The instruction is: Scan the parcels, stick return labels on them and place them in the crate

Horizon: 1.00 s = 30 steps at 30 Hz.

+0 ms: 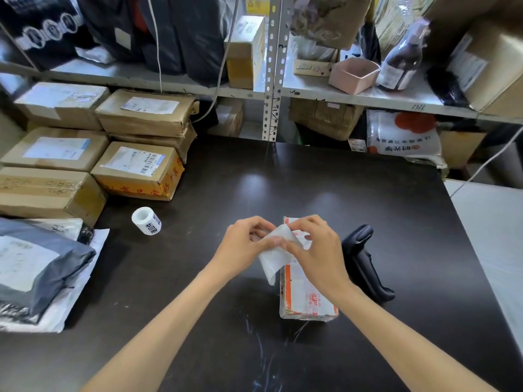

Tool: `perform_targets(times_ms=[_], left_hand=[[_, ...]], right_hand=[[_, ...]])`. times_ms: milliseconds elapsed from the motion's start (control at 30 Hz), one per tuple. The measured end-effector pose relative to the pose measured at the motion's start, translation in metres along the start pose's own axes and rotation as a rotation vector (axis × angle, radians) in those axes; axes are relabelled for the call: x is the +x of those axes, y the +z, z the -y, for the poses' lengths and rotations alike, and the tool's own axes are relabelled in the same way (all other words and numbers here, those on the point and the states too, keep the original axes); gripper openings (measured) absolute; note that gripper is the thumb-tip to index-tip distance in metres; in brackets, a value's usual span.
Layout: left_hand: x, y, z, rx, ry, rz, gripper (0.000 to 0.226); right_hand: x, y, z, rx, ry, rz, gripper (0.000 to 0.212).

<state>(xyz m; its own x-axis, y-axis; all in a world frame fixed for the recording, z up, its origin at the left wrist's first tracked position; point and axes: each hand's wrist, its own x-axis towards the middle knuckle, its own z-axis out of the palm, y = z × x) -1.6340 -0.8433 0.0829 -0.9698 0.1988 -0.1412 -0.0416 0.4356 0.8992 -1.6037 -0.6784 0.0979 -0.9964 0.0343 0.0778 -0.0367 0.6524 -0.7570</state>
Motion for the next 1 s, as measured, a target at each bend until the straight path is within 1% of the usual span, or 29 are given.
perform_targets(times_ms=[67,167,233,267,333,400,467,500,600,667,700,767,800,833,900,1000], left_hand=[[0.001,-0.002,-0.003,0.090,-0.014,-0.005,0.026],[0.003,-0.004,-0.008,0.151,0.002,-0.032,0.028],[0.003,-0.006,-0.013,0.112,0.032,-0.002,0.022],[0.003,-0.008,-0.015,0.085,0.058,0.017,0.017],[0.002,-0.013,-0.019,0.026,0.101,0.056,0.009],[0.001,-0.017,-0.020,-0.035,0.137,0.085,0.010],[-0.002,-0.019,-0.021,-0.077,0.163,0.082,0.017],[-0.002,-0.020,-0.021,-0.085,0.173,0.076,0.021],[-0.003,-0.020,-0.023,-0.075,0.173,0.096,0.025],[-0.002,-0.020,-0.026,-0.069,0.135,0.102,0.021],[-0.002,-0.020,-0.026,-0.058,0.102,0.099,0.017],[-0.001,-0.023,-0.024,0.008,0.022,0.111,0.009],[-0.001,-0.025,-0.022,0.041,-0.008,0.132,0.007],[-0.001,-0.026,-0.020,0.066,-0.026,0.157,0.005],[-0.001,-0.028,-0.018,0.153,-0.040,0.209,0.003],[0.001,-0.026,-0.020,0.313,-0.052,0.219,0.009]], right_hand=[[-0.003,0.001,0.001,-0.021,-0.038,-0.051,0.017],[-0.007,0.001,0.004,0.054,-0.043,-0.089,0.021],[-0.006,0.000,0.004,0.116,-0.020,-0.024,0.030],[-0.006,-0.002,0.004,0.189,0.017,0.024,0.033],[-0.002,-0.007,0.006,0.398,0.105,0.072,0.030],[0.005,-0.015,0.008,0.552,0.172,0.090,0.027],[0.011,-0.022,0.011,0.660,0.213,0.190,0.026],[0.014,-0.025,0.012,0.676,0.212,0.244,0.024],[0.018,-0.025,0.014,0.579,0.196,0.283,0.018],[0.018,-0.023,0.014,0.551,0.201,0.271,0.013],[0.017,-0.021,0.013,0.527,0.192,0.237,0.011],[0.018,-0.021,0.011,0.470,0.179,0.114,0.006],[0.019,-0.023,0.010,0.466,0.180,0.072,0.007],[0.020,-0.024,0.009,0.473,0.182,0.063,0.012],[0.020,-0.026,0.009,0.474,0.184,0.104,0.026],[0.022,-0.028,0.011,0.405,0.217,0.141,0.046]])
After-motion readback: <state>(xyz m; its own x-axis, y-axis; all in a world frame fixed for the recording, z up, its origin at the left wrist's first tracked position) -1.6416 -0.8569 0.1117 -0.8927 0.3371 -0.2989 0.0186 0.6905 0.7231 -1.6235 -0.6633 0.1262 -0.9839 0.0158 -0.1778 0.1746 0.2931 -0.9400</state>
